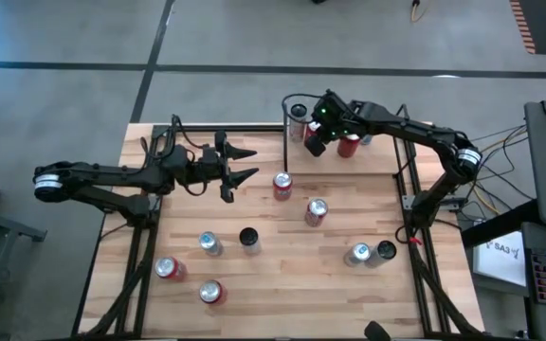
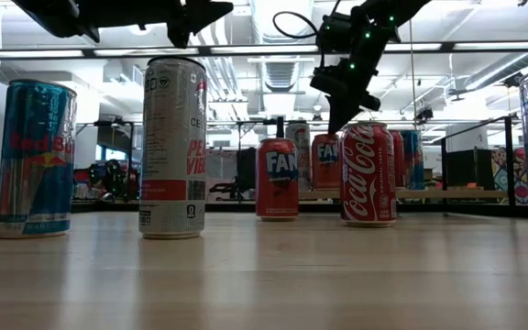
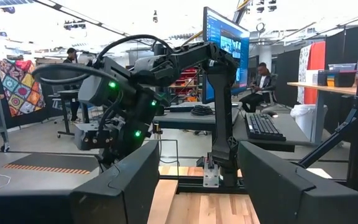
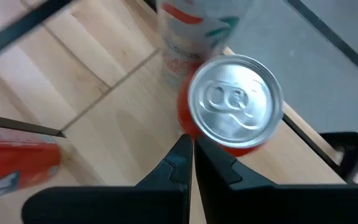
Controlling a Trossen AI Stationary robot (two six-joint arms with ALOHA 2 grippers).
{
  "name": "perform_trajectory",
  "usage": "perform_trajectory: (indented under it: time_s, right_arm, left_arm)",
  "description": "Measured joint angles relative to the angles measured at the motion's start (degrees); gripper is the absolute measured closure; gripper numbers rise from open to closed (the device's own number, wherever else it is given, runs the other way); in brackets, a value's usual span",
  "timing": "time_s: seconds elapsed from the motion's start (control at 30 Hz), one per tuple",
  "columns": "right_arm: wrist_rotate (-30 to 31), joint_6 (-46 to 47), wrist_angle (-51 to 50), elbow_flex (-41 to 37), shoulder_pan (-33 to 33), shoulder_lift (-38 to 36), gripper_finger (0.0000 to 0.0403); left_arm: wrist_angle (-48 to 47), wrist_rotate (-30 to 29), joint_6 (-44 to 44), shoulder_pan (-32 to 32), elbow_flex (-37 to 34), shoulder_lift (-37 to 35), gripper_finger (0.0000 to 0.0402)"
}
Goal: Place canned beverage on shelf
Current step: Put the bottom right orange soda can on the shelf
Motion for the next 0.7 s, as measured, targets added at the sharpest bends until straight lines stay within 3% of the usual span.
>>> perform_trajectory:
  time_s: [0.7]
  right_arm:
    - [-0.8, -1.1, 6.1, -0.4, -4.6, 0.0, 0.0394]
  left_arm:
    - [0.0, 0.0, 1.6, 0.0, 0.0, 0.0, 0.0196]
